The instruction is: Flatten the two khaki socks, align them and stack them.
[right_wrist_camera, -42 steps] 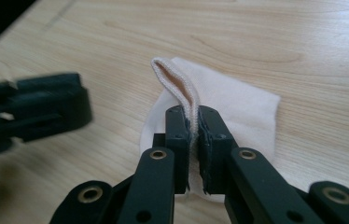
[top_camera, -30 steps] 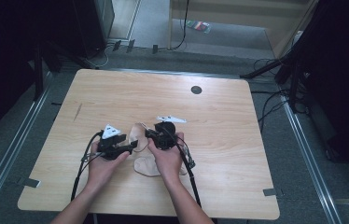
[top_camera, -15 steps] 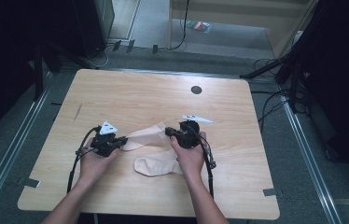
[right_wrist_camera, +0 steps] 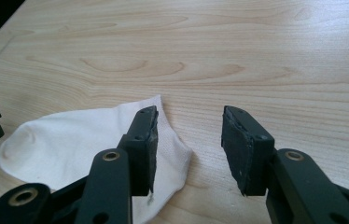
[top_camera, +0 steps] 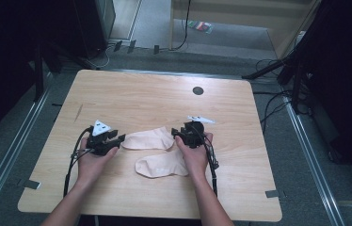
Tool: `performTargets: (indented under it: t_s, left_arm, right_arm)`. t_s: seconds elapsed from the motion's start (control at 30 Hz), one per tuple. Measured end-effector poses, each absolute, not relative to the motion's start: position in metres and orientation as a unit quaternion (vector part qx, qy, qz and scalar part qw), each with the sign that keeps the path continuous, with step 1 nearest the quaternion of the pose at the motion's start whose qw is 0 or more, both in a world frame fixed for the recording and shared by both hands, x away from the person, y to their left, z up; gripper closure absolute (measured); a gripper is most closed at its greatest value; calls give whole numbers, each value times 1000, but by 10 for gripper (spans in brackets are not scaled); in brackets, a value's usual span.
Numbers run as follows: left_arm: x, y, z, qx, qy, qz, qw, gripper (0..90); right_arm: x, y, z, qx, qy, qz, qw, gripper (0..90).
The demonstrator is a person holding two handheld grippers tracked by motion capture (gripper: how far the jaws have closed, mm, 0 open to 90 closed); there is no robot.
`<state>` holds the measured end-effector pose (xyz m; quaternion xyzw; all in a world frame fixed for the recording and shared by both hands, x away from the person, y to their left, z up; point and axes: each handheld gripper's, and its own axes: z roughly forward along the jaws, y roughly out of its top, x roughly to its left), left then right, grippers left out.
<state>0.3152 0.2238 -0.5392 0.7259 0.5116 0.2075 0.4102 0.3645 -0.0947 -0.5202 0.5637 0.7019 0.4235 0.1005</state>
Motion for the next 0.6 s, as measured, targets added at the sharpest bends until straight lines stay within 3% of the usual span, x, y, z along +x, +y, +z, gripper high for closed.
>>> performTargets:
  t_s: [0.13, 0.33, 0.43, 0.5, 0.6]
  left_arm:
    - [314, 223, -541, 719, 524, 187, 417, 569]
    - [315, 209, -549, 742, 519, 195, 377, 537]
    - [314, 205, -550, 751, 512, 206, 363, 577]
    - [314, 203, -551, 751, 508, 201, 371, 670]
    - [314, 201, -551, 758, 498, 201, 371, 772]
  right_arm:
    - [360, -89, -520, 549, 717, 419, 96, 550]
    - [360, -67, -530, 529, 757, 359, 136, 549]
    - [360, -65, -536, 532, 762, 336, 154, 597]
    - [359, -63, -536, 529, 765, 328, 167, 645]
    - [358, -62, -536, 520, 773, 319, 176, 788]
